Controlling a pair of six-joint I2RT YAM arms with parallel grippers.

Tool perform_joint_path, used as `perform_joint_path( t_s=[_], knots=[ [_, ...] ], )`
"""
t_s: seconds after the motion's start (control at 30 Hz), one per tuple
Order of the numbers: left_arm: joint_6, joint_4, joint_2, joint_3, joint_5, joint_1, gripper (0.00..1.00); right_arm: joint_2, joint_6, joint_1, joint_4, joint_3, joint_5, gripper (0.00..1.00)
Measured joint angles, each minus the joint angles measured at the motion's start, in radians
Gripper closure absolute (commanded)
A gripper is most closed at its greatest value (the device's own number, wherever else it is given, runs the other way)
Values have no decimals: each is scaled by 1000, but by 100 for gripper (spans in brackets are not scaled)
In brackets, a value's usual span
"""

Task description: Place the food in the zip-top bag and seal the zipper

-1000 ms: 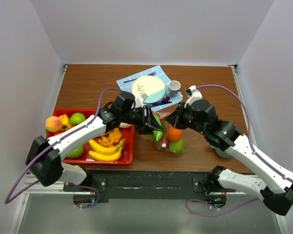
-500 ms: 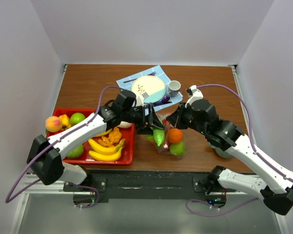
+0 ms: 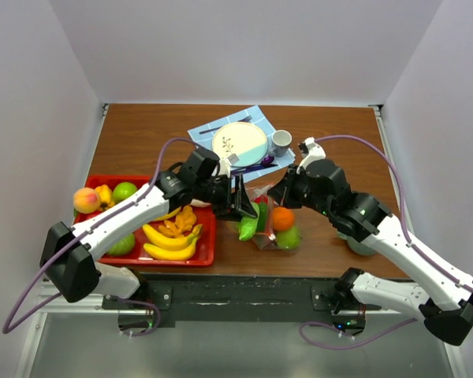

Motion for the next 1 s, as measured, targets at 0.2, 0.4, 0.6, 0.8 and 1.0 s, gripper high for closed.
perform_joint_path(
  t_s=[0.2, 0.4, 0.6, 0.8, 1.0],
  knots=[
    [19, -55, -8, 15, -29, 0, 34, 8, 6, 0, 10, 0, -21, 100],
    [48, -105, -32, 32, -72, 0, 47, 15, 5, 0, 6, 2, -19, 100],
    [96, -168, -64, 62, -126, 0, 64, 32, -1, 0, -5, 29, -17, 100],
    [149, -256, -84, 116, -198, 0, 71, 41, -2, 0, -9, 38, -16, 100],
    [203, -352, -134, 181, -323, -2, 69, 58, -3, 0, -9, 49, -14, 100]
  ],
)
